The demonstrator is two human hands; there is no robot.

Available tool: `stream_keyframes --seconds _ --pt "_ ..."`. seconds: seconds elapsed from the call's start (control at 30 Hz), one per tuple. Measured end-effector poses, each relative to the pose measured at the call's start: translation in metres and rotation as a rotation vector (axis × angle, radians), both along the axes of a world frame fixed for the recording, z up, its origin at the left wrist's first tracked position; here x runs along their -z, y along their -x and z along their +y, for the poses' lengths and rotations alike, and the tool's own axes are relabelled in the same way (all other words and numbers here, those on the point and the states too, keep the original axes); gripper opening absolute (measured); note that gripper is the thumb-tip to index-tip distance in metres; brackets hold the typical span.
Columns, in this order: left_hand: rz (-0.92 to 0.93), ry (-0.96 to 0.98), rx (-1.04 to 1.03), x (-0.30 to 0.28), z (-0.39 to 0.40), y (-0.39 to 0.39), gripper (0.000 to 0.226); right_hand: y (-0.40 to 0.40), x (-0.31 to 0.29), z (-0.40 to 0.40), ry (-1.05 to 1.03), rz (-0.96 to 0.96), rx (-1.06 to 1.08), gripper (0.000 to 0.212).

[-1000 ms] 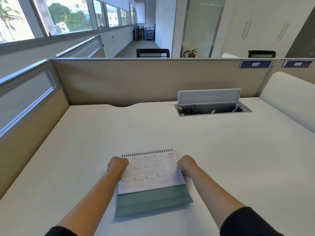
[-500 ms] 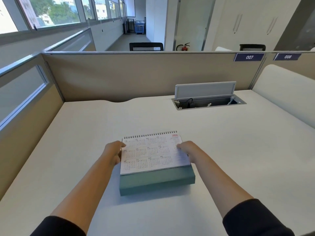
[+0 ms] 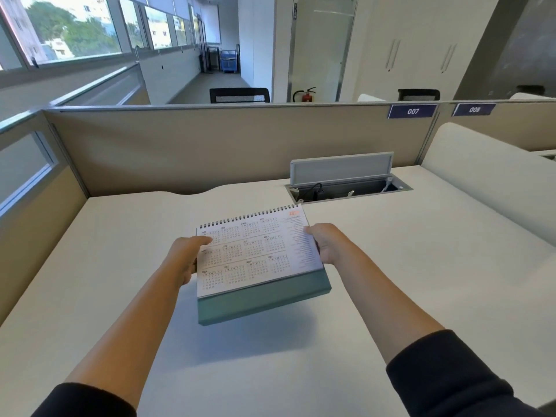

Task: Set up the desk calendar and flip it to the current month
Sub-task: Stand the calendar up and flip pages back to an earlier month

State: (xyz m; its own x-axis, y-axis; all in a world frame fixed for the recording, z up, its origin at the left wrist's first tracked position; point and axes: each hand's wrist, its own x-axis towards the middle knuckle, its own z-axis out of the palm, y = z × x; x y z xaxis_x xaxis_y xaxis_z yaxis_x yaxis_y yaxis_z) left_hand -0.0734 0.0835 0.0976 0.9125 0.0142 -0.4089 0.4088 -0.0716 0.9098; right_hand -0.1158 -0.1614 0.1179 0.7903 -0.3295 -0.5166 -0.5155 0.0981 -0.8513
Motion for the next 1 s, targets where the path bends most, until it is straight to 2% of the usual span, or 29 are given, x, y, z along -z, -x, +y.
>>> stream_keyframes --seconds 0.1,0.17,0.3,0.43,0.57,0.7,0.87,1.0 --pt "-0.014 0.062 -0.042 0.000 -0.001 -0.001 0.018 -0.002 -0.002 -0.004 -0.084 -0.038 -0.047 0.027" --pt "-0.092 0.064 -0.078 0.001 -0.006 -0.002 0.017 -0.005 -0.001 -0.008 -0.105 -0.084 -0.092 0.033" --pt "-0.248 0.026 -0.170 0.005 -0.012 0.003 0.037 -0.009 0.011 -0.013 -0.113 -0.180 -0.224 0.045" --pt "-0.332 0.057 -0.255 0.016 -0.015 0.017 0.026 -0.008 0.032 -0.017 -0.076 -0.219 -0.304 0.048" --pt "-0.338 0.033 -0.237 0.021 -0.020 0.024 0.032 -0.007 0.049 -0.021 -0.129 -0.192 -0.342 0.044" --pt "-0.296 0.002 -0.230 0.023 -0.023 0.024 0.049 -0.006 0.051 -0.022 -0.151 -0.185 -0.376 0.044" --pt "-0.267 0.012 -0.414 0.029 -0.021 0.032 0.037 -0.003 0.056 -0.036 -0.095 -0.165 -0.307 0.062" --pt "-0.285 -0.051 -0.458 0.034 -0.013 0.039 0.035 0.001 0.064 -0.048 -0.004 -0.169 -0.058 0.049"
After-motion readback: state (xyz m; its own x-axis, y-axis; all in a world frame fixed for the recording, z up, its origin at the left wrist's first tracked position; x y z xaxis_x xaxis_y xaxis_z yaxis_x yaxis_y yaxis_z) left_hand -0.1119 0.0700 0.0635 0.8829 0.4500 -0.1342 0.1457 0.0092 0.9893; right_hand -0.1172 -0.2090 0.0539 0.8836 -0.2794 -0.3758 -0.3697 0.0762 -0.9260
